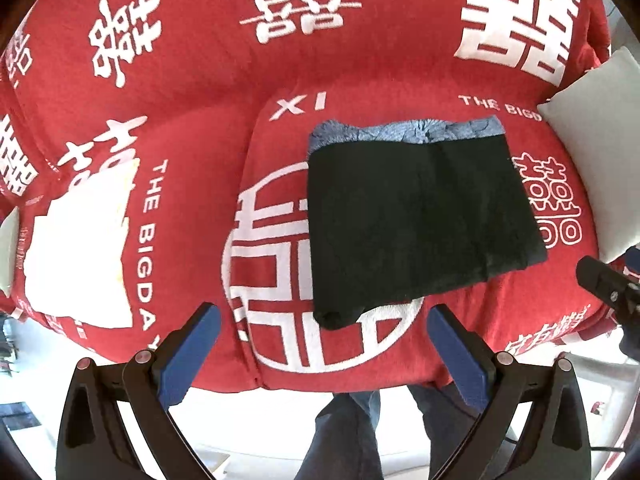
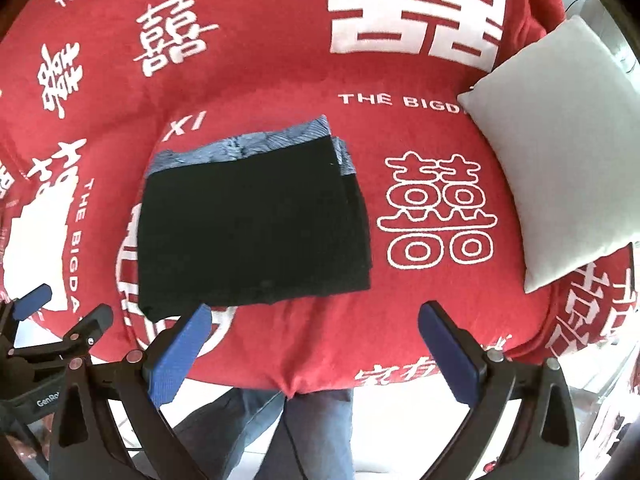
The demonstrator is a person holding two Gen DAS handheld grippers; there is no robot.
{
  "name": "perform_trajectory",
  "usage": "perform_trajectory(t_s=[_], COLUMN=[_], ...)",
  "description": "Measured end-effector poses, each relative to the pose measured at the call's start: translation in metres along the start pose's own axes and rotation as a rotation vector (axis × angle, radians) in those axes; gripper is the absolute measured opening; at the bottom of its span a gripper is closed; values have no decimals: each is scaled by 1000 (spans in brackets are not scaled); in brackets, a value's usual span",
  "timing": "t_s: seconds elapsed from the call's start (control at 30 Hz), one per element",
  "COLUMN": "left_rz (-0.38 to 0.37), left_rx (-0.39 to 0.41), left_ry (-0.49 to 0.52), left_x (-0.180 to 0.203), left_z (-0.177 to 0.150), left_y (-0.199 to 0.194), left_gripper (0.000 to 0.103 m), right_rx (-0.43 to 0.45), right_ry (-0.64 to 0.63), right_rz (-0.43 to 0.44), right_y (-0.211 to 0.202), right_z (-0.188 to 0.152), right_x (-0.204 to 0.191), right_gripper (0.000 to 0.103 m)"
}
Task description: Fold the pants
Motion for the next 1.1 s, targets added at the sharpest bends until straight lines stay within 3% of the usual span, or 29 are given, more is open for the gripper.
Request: perform_trajectory(t_s=[0.37,1.1], left_rz=[-1,43], left_rx=[-8,-6], left_ry=[-57,-68], left_x=[-7,29], left_z=[-4,-5], left_y=[-32,-50], left_gripper=[103,103], right_rx=[-23,-42], right_ry=[-4,-67], right_rz=[-28,-29], right_y=[-32,-39], right_z=[0,2], right_x=[-14,10], right_gripper=[103,103])
Point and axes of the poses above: each gripper's, at about its wrist camera, not at the fingertips, and y roughly the way its jaws point, x to its right, z to its top, the point moved 1 cm from there along y, roughly the way its jaws point, and after that the axes turned 8 degrees about x, right-handed, at the moved point
